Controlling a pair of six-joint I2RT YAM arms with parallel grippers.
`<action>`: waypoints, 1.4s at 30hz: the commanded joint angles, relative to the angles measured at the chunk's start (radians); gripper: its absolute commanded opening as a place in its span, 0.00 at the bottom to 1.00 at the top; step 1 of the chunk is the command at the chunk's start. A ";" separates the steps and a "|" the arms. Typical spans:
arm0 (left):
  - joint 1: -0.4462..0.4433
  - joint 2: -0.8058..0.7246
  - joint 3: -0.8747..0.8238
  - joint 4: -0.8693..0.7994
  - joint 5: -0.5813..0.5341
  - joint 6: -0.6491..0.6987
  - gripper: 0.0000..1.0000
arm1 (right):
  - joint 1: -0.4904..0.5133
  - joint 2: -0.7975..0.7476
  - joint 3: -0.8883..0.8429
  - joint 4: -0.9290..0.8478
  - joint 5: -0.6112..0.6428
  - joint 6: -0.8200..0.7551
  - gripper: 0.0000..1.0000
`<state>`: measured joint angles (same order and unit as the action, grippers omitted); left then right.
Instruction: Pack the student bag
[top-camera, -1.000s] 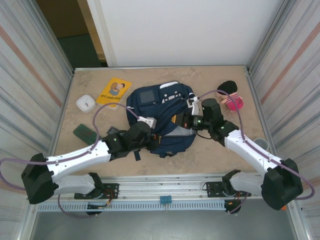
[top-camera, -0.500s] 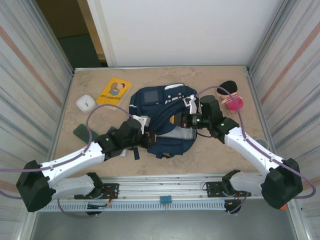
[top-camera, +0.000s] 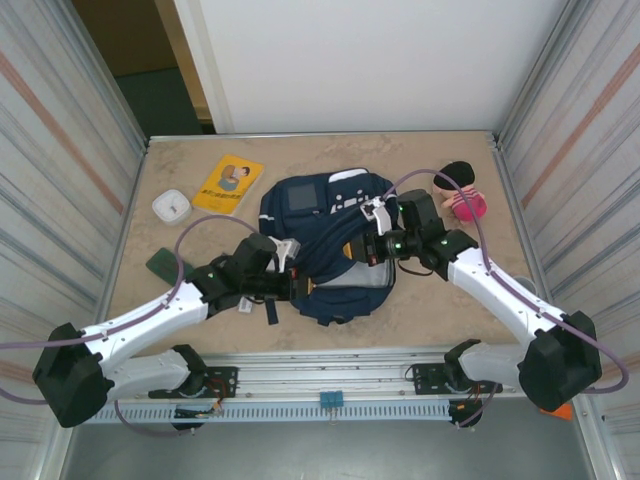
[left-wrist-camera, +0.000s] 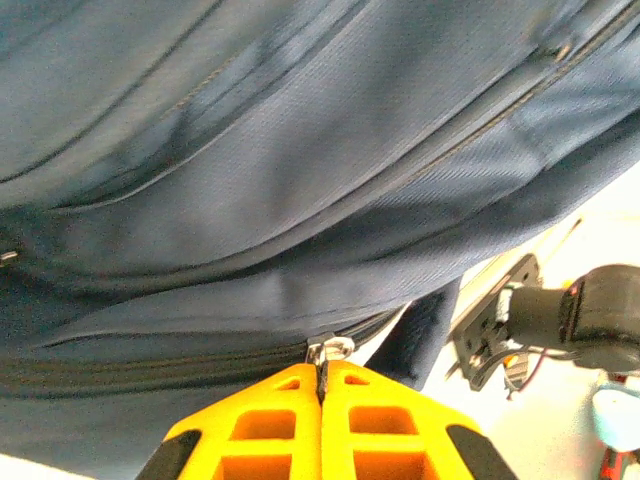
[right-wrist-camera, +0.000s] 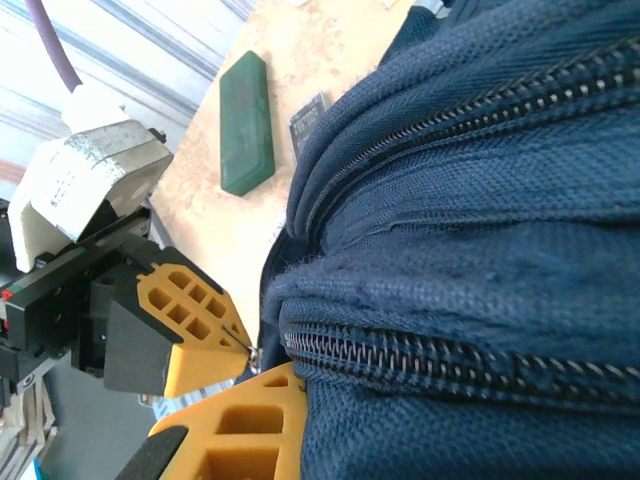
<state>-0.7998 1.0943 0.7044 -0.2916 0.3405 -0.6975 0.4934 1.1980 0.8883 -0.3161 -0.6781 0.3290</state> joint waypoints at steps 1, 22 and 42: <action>0.013 -0.012 0.054 -0.152 -0.026 0.128 0.00 | -0.022 -0.034 0.027 -0.026 -0.089 -0.080 0.00; 0.035 0.137 0.048 0.063 -0.555 0.271 0.00 | -0.175 -0.061 0.228 -0.047 -0.378 0.111 0.00; 0.189 0.262 0.019 0.413 -0.479 0.366 0.00 | -0.285 0.035 0.439 -0.333 -0.454 -0.038 0.11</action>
<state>-0.6224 1.3655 0.7082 0.0803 -0.1490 -0.3439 0.2180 1.2377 1.2831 -0.6609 -1.1442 0.2771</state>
